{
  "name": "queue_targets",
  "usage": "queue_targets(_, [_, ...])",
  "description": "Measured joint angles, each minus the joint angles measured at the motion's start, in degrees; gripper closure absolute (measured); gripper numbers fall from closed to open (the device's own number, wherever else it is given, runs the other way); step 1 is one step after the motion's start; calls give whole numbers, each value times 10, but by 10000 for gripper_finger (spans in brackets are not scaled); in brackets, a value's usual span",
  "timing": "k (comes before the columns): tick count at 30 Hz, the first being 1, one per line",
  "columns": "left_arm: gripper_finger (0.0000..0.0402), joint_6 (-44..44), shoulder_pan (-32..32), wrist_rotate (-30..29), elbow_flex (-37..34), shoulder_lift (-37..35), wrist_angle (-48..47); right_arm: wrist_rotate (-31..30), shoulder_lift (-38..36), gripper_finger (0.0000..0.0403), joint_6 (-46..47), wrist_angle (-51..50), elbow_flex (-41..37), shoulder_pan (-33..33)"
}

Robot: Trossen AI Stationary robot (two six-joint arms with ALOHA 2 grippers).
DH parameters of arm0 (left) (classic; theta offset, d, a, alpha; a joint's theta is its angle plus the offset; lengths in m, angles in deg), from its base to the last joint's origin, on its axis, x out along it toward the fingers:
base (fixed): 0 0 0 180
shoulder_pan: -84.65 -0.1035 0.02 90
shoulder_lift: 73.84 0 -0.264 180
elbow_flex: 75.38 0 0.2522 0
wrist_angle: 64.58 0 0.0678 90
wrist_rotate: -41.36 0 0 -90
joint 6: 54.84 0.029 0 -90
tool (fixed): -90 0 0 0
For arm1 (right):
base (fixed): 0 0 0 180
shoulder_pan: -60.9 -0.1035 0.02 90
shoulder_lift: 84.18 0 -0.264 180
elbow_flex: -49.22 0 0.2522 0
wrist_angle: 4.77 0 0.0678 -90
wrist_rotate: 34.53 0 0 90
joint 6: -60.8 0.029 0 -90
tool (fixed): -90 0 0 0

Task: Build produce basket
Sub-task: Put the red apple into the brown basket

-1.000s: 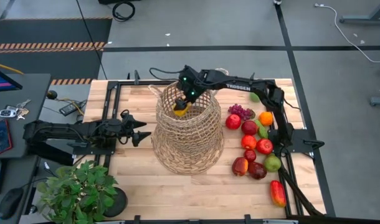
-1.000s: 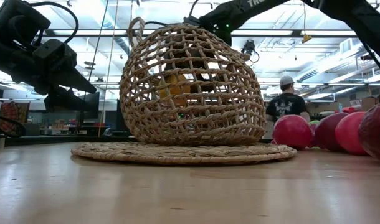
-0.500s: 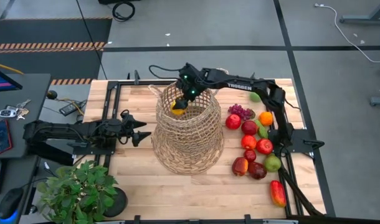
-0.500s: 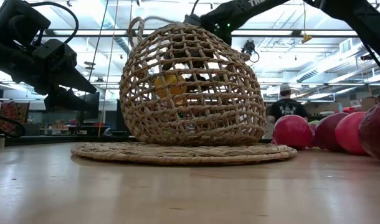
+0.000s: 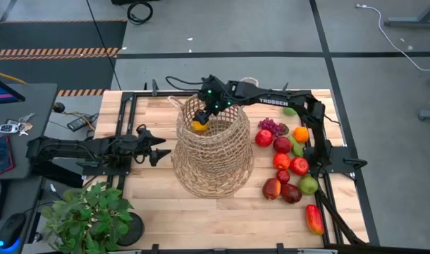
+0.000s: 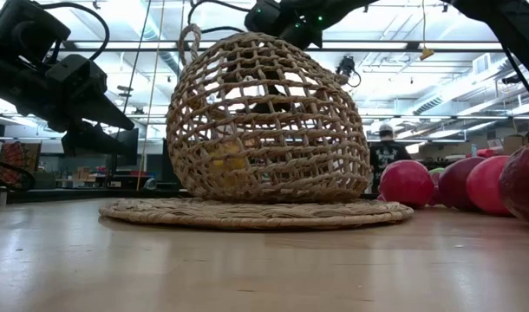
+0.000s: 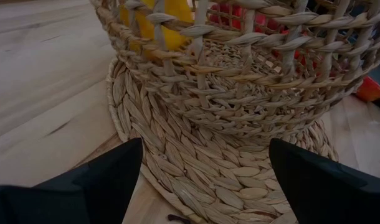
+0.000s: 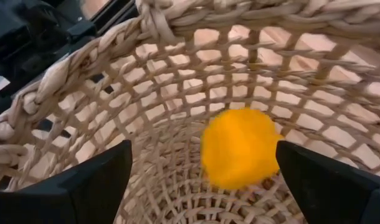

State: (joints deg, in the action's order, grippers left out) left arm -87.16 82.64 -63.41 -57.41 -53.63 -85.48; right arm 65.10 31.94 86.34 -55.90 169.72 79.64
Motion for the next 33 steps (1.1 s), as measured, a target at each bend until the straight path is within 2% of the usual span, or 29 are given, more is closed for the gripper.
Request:
queue_targets(8, [45,0,0,0,0,0,0,-17,0,4,-2,-11,0,0])
queue_targets(16, [45,0,0,0,0,0,0,-3,0,5,32,16,0,0])
queue_targets(22, [45,0,0,0,0,0,0,75,0,5,134,21,0,3])
queue_targets(27, [45,0,0,0,0,0,0,147,0,5,160,26,0,14])
queue_targets(33, [45,0,0,0,0,0,0,72,-26,5,148,26,0,15])
